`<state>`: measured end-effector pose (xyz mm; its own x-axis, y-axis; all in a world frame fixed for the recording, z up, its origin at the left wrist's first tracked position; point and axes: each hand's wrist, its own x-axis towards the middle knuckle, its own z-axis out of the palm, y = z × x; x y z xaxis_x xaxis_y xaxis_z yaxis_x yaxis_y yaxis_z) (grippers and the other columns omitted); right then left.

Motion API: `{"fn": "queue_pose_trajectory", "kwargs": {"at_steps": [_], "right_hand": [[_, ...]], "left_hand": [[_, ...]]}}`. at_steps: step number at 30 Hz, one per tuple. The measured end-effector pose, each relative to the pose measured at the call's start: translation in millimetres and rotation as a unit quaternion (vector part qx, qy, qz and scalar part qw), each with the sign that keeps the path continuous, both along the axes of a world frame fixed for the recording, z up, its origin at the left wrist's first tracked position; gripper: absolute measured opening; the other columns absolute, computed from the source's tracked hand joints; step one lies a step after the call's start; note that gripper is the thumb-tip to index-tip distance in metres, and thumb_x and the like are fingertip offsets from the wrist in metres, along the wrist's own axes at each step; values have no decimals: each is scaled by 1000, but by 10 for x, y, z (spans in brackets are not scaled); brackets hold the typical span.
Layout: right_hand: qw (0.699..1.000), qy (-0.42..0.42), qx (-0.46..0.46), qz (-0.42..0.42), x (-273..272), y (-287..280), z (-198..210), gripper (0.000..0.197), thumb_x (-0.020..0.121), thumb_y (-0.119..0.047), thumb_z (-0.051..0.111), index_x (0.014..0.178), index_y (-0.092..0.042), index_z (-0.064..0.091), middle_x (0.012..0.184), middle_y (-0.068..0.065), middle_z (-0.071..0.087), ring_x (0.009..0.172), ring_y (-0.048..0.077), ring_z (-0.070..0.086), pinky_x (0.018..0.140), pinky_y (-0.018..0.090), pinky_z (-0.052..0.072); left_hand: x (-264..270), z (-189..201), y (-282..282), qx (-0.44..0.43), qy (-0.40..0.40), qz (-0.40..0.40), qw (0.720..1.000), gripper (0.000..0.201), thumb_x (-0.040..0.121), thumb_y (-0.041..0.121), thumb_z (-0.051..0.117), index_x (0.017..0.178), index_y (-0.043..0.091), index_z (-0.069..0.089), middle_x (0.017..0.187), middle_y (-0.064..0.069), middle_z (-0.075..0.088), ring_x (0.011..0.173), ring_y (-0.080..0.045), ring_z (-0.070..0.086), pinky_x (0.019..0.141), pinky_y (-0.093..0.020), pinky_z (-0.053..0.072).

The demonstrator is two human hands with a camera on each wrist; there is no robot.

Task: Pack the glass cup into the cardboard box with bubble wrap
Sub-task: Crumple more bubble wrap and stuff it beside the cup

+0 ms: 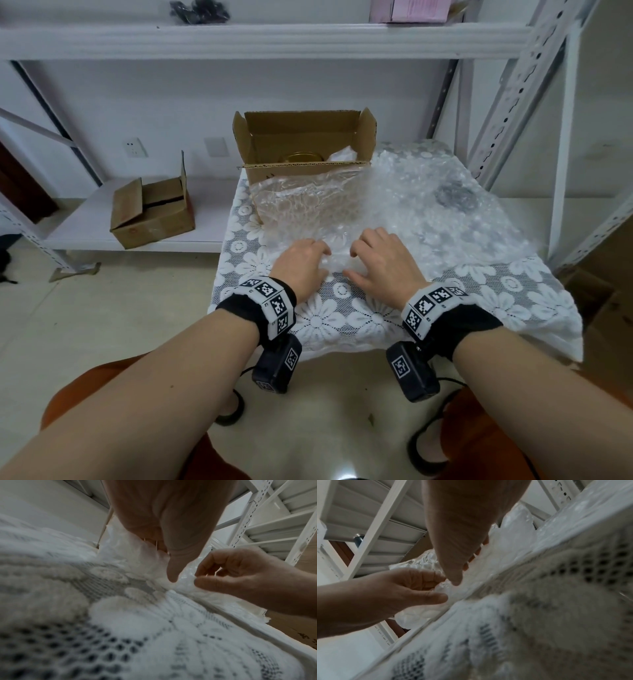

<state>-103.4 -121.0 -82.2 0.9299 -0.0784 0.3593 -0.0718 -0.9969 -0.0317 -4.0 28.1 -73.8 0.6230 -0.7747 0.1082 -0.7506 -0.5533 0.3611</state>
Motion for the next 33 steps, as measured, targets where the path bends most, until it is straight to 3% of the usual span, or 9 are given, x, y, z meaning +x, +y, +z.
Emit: {"fn": "queue_pose_trajectory", "kwargs": {"at_steps": [5, 9, 17, 22, 25, 29, 33], "right_hand": [[998, 54, -4, -30, -27, -23, -76, 22, 81, -10, 61, 102, -11, 60, 106, 3, 57, 98, 23, 50, 87, 32, 39], [997, 68, 10, -36, -18, -20, -76, 25, 84, -5, 54, 106, -14, 60, 109, 1, 59, 106, 23, 51, 102, 37, 32], [991, 108, 76, -12, -18, -28, 56, 26, 100, -31, 39, 116, -16, 53, 108, 0, 56, 103, 20, 49, 88, 31, 32], [989, 104, 104, -5, -1, 0, 83, 30, 100, -37, 38, 103, -12, 54, 90, 3, 61, 81, 21, 55, 69, 30, 41], [984, 125, 128, -16, 33, 21, 121, 33, 99, -39, 39, 101, -10, 55, 85, 4, 62, 76, 22, 57, 63, 32, 40], [971, 174, 162, -21, 70, 43, 200, 36, 100, -39, 38, 99, -9, 57, 85, 7, 63, 77, 25, 58, 66, 33, 41], [956, 216, 196, -16, 98, 62, 275, 33, 100, -37, 39, 99, -10, 58, 82, 1, 56, 75, 19, 54, 62, 28, 36]], "left_hand": [[-9, -23, 7, 15, -6, -7, 1000, 41, 89, 14, 60, 129, 19, 51, 131, -1, 54, 122, -17, 47, 103, -28, 37], [-2, -25, 19, 22, -8, -10, 1000, 47, 86, 1, 56, 129, 19, 52, 128, -1, 54, 121, -17, 46, 103, -28, 37], [-1, 77, 37, 66, -38, 18, 997, 43, 90, 17, 48, 133, 19, 50, 129, -4, 47, 121, -20, 40, 103, -33, 35], [-7, 134, 51, 95, -57, 31, 993, 41, 93, 21, 41, 133, 18, 48, 130, -5, 54, 119, -23, 48, 99, -37, 38], [-36, 194, 66, 95, -38, 42, 994, 37, 93, 20, 42, 129, 17, 47, 122, -6, 60, 109, -25, 55, 92, -38, 41], [-39, 266, 86, 121, 0, 52, 991, 26, 93, 20, 41, 118, 14, 44, 103, -10, 65, 83, -27, 57, 73, -33, 42], [15, 272, 79, 177, 27, 43, 983, 25, 93, 21, 36, 114, 12, 46, 105, -9, 62, 86, -25, 55, 72, -33, 41]]}}
